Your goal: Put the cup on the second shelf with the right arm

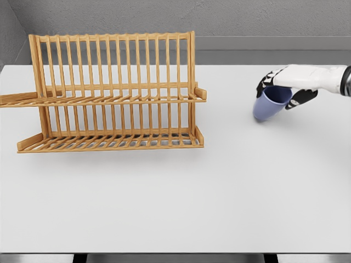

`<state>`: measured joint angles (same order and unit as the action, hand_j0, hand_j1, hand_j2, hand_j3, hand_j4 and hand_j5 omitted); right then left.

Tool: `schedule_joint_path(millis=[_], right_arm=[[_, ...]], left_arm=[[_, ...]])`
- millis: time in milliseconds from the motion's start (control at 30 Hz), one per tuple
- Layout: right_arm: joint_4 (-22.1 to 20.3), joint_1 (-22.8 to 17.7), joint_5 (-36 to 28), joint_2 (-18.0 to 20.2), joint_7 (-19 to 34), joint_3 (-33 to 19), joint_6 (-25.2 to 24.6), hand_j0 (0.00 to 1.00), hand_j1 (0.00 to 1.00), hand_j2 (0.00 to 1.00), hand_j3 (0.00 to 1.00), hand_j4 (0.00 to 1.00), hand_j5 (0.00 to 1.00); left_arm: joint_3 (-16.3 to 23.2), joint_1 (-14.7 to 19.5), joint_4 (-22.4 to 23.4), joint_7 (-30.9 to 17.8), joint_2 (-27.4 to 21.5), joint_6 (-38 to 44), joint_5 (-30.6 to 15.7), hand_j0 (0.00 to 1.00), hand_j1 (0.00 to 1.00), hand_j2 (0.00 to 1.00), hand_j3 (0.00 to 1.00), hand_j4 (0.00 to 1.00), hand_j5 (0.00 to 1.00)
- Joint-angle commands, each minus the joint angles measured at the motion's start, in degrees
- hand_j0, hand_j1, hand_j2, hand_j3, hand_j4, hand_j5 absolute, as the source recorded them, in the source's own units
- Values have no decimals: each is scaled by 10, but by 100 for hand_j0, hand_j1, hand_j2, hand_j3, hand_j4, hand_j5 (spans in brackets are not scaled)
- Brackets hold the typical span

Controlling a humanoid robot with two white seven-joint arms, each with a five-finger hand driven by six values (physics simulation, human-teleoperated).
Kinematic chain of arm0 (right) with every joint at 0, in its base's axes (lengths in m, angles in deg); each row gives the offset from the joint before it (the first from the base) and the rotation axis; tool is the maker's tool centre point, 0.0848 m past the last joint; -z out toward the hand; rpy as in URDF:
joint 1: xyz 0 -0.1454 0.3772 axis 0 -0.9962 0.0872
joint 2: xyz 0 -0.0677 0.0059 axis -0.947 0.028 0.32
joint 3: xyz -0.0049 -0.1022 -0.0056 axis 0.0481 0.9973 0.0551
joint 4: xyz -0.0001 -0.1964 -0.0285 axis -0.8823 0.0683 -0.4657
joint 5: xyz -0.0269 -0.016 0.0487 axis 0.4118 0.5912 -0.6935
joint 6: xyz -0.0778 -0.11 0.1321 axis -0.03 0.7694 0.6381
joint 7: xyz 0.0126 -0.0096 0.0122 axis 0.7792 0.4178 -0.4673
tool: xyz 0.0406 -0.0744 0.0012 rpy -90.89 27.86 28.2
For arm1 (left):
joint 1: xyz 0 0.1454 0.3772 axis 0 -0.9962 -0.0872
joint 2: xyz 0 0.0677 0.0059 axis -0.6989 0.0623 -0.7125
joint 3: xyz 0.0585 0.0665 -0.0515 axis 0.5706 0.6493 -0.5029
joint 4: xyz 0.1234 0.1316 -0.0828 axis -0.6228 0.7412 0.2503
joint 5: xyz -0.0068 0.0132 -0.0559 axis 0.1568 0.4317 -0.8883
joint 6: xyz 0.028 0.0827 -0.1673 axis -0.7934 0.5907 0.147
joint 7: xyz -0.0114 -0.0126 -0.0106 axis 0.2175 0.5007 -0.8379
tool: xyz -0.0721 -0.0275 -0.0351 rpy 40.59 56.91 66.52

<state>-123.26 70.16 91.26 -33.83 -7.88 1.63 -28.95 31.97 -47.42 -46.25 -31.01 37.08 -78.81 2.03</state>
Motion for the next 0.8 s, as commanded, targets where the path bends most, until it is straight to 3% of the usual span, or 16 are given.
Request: schedule_joint_path(millis=[0, 367, 767], right_arm=[[-8, 0, -3, 2, 0, -3, -2, 65, 65, 65, 65, 65, 65], [-36, 10, -2, 7, 0, -63, -2, 64, 64, 64, 64, 64, 64], [-138, 11, -2, 15, 0, -79, -2, 63, 63, 63, 63, 63, 63]], left_arm=[[0, 0, 0, 0, 0, 0, -1, 100, 100, 100, 100, 100, 100], [0, 0, 0, 0, 0, 0, 0, 100, 100, 100, 100, 100, 100], [0, 0, 0, 0, 0, 0, 0, 100, 100, 100, 100, 100, 100]])
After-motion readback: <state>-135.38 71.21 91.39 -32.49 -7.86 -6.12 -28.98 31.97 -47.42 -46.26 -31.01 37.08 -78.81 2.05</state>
